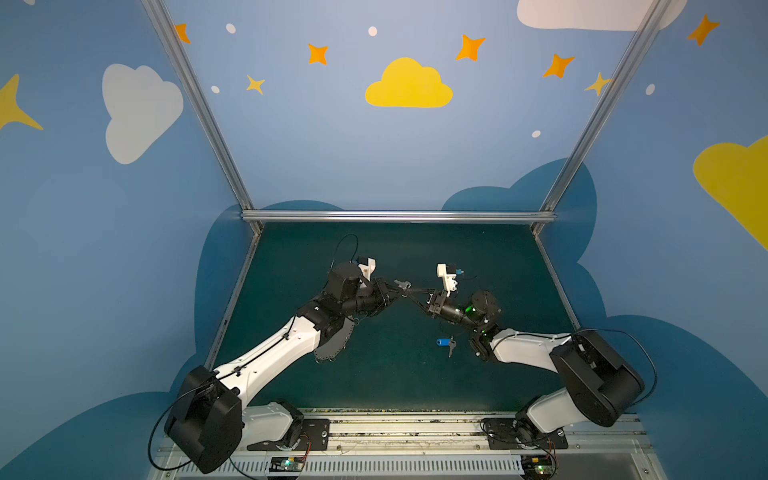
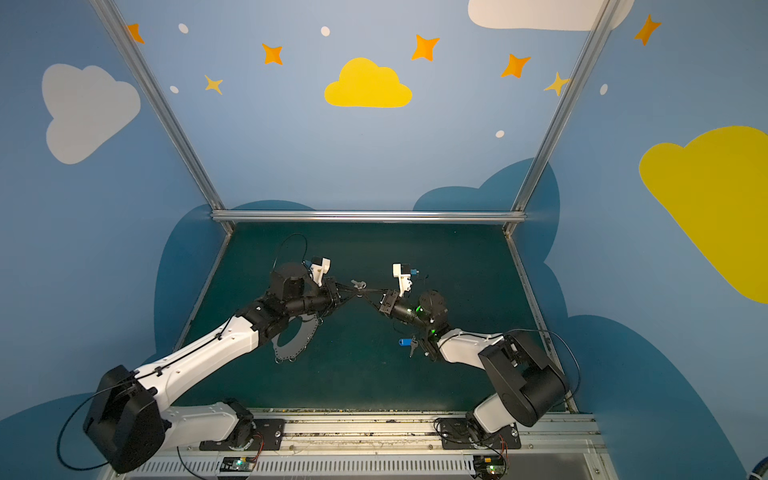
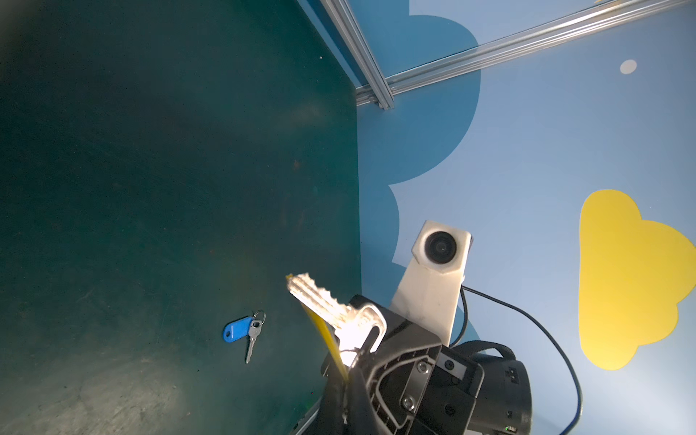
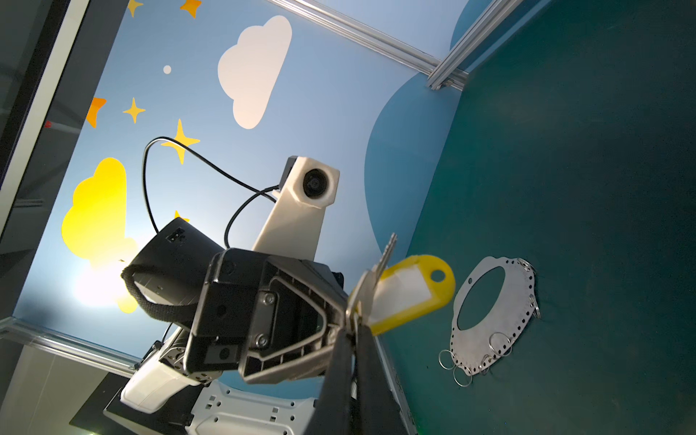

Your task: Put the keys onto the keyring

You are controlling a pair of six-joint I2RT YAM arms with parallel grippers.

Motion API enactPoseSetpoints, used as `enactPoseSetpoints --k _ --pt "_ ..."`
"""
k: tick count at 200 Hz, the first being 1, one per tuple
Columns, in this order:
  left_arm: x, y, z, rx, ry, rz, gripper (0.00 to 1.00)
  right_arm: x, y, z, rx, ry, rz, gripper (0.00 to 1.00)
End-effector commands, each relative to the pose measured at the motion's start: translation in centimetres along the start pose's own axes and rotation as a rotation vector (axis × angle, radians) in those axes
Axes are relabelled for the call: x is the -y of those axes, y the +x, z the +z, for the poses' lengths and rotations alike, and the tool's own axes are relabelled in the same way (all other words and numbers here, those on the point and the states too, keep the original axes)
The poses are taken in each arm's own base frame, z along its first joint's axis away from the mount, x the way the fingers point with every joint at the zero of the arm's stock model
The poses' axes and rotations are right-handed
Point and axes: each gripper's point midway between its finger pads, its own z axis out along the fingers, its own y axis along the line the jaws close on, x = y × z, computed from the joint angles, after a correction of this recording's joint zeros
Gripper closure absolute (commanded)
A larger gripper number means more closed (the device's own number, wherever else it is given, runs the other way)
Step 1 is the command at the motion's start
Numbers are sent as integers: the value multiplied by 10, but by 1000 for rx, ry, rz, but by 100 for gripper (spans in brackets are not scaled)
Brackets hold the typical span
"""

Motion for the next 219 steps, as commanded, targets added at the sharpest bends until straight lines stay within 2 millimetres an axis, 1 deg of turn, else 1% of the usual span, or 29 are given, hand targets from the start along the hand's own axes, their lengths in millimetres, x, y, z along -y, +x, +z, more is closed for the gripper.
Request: enactPoseSetpoints --k 1,16,23,31,48,61,73,95,116,124,145,162,173,177,187,219 --pt "18 -6 -2 19 47 32 96 -4 7 1 -15 -29 -19 95" --pt "16 -8 -4 26 22 41 96 -1 8 0 -18 -18 -15 87" --pt "15 -8 -5 25 2 47 96 3 9 -2 -18 -1 -12 80" --pt "14 -8 -7 16 -29 66 96 8 10 -5 -15 21 -8 74" --pt "6 -7 -13 -34 -137 106 96 25 11 -18 -5 89 -3 67" --pt "-4 -4 -16 -98 -238 133 96 39 14 -31 -4 157 -3 66" --pt "-13 1 -18 -171 -315 150 96 47 18 -42 -17 208 -21 67" --pt "-26 11 -16 -322 -411 174 96 51 25 -55 -49 283 -68 72" --pt "-32 22 -12 -458 -456 193 96 42 24 -62 -71 306 -132 72" --pt "-34 24 -11 -485 -474 213 96 36 22 -63 -83 296 -159 71" --pt "-29 25 -11 -528 -510 275 96 23 20 -62 -121 245 -193 70" --pt "-30 25 -14 -567 -563 317 96 15 22 -56 -164 180 -197 71" --pt "-28 29 -16 -598 -576 338 96 12 24 -51 -189 143 -183 72" --pt "-27 30 -16 -610 -576 342 96 8 23 -48 -187 115 -191 73" --pt "-24 34 -16 -632 -571 354 96 8 24 -44 -195 80 -174 74" --pt "-14 43 -15 -672 -511 360 96 1 26 -34 -222 -47 -139 69"
